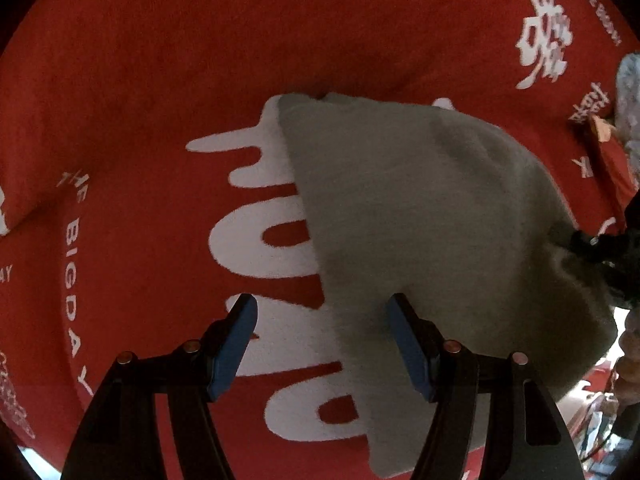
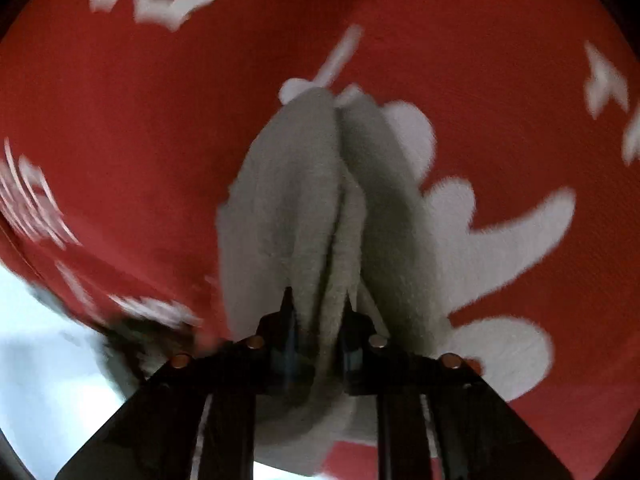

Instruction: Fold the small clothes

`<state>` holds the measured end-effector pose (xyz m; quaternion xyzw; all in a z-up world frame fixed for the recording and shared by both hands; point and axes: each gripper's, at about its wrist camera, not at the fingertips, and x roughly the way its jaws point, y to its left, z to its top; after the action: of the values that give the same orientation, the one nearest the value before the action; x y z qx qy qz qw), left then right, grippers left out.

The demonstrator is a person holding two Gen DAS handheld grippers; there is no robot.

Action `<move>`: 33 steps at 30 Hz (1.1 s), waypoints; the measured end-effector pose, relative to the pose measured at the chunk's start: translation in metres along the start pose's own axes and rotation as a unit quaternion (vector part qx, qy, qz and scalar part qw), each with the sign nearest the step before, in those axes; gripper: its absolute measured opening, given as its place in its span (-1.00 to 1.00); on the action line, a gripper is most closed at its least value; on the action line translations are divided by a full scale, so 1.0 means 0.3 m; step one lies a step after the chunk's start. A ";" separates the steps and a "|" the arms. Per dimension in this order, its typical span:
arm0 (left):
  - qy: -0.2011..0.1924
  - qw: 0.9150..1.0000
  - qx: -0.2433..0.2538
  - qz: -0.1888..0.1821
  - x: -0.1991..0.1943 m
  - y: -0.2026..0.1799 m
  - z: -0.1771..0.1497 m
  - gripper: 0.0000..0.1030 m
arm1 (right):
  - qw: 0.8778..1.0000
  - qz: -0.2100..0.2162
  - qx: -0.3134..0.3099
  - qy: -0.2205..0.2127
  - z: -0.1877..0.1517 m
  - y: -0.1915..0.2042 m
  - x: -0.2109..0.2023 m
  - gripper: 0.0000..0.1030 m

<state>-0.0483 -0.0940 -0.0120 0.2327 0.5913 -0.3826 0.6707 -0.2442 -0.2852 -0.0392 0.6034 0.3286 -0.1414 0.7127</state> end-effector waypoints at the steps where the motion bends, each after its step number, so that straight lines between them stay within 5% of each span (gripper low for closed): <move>1: 0.000 1.000 0.007 0.001 0.002 -0.008 -0.002 0.34 | 1.000 0.007 -0.019 -0.017 -0.010 0.021 -0.035 -0.69; 8: 0.010 1.000 0.017 0.015 0.014 0.016 -0.022 0.35 | 0.993 -0.110 0.041 -0.013 -0.061 -0.150 -0.087 -0.59; 11: 0.019 1.000 0.014 0.019 0.001 0.040 -0.017 0.35 | 0.992 -0.105 0.045 -0.043 -0.108 -0.139 -0.182 0.13; 16: 0.021 1.000 0.020 0.009 -0.039 0.029 0.001 0.35 | 0.997 -0.058 -0.037 -0.032 -0.164 0.016 -0.220 0.13; 19: 0.021 0.999 0.042 0.004 -0.046 -0.013 0.027 0.35 | 0.987 -0.102 -0.118 0.022 -0.175 0.120 -0.135 0.13; 20: 0.023 0.999 0.048 0.003 -0.045 -0.026 0.024 0.35 | 0.981 -0.128 -0.140 0.039 -0.182 0.134 -0.100 -0.05; 21: 0.025 0.998 0.053 0.001 -0.044 -0.038 0.017 0.35 | 0.974 -0.152 -0.160 0.053 -0.192 0.149 -0.062 -0.76; 22: 0.025 0.998 0.055 -0.002 -0.043 -0.044 0.012 0.35 | 0.972 -0.158 -0.164 0.058 -0.198 0.153 -0.049 -0.87; 25: 0.032 0.998 0.062 -0.006 -0.021 -0.048 -0.024 0.40 | 0.975 -0.160 -0.150 0.033 -0.226 0.143 -0.070 -0.88; 26: 0.037 0.997 0.062 -0.006 -0.004 -0.043 -0.037 0.64 | 0.977 -0.166 -0.133 0.029 -0.240 0.114 -0.080 -0.89; 27: 0.041 0.997 0.060 0.000 0.012 -0.036 -0.051 0.68 | 0.979 -0.171 -0.103 0.034 -0.260 0.058 -0.076 -0.89; 33: 0.064 0.997 0.049 -0.008 0.036 -0.002 -0.103 0.68 | 0.987 -0.152 -0.031 0.031 -0.328 -0.097 -0.066 -0.89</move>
<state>-0.0677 -0.0734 -0.0283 0.2849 0.6155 -0.4007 0.6160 -0.3056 -0.2020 -0.0544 0.5286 0.4427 -0.2190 0.6904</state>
